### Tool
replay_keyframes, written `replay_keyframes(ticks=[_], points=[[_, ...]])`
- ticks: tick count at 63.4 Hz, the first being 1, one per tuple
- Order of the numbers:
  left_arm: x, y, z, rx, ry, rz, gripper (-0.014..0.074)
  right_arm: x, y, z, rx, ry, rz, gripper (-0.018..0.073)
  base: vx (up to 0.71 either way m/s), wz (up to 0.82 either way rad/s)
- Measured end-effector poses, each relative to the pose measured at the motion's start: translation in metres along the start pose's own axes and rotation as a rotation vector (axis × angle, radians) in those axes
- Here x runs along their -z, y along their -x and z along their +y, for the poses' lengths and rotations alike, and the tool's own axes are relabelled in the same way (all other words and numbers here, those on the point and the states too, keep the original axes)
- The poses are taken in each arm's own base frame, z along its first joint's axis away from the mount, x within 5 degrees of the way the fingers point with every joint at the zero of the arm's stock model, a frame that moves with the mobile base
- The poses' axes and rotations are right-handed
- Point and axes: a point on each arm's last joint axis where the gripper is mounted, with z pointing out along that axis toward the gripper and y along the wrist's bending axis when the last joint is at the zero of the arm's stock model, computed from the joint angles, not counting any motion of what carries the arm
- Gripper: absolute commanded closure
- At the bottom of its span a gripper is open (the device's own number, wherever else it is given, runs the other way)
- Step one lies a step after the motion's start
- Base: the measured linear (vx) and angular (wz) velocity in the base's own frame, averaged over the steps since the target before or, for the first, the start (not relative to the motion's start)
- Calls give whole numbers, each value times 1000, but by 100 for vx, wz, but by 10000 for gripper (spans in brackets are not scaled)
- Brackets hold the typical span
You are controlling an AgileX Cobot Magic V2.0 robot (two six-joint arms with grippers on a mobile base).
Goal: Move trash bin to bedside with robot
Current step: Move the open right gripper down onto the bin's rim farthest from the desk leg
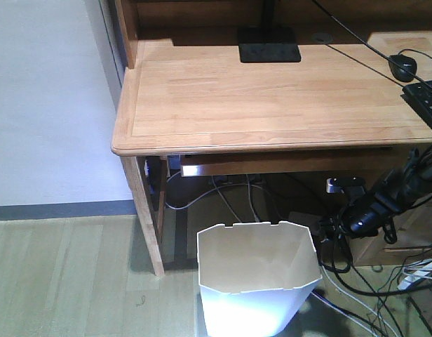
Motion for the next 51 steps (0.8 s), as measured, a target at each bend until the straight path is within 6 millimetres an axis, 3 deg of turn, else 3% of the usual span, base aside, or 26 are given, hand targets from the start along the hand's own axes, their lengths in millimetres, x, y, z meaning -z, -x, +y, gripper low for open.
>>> replay_keyframes(ticks=[16, 35, 51], points=[[0, 0, 0, 0, 0, 0, 603, -42, 9, -6, -7, 31, -8, 17, 0, 0], [0, 0, 0, 0, 0, 0, 603, -83, 5, -11, -5, 50, 15, 17, 0, 0], [0, 0, 0, 0, 0, 0, 603, -114, 2, -2, 16, 86, 44, 17, 0, 0]])
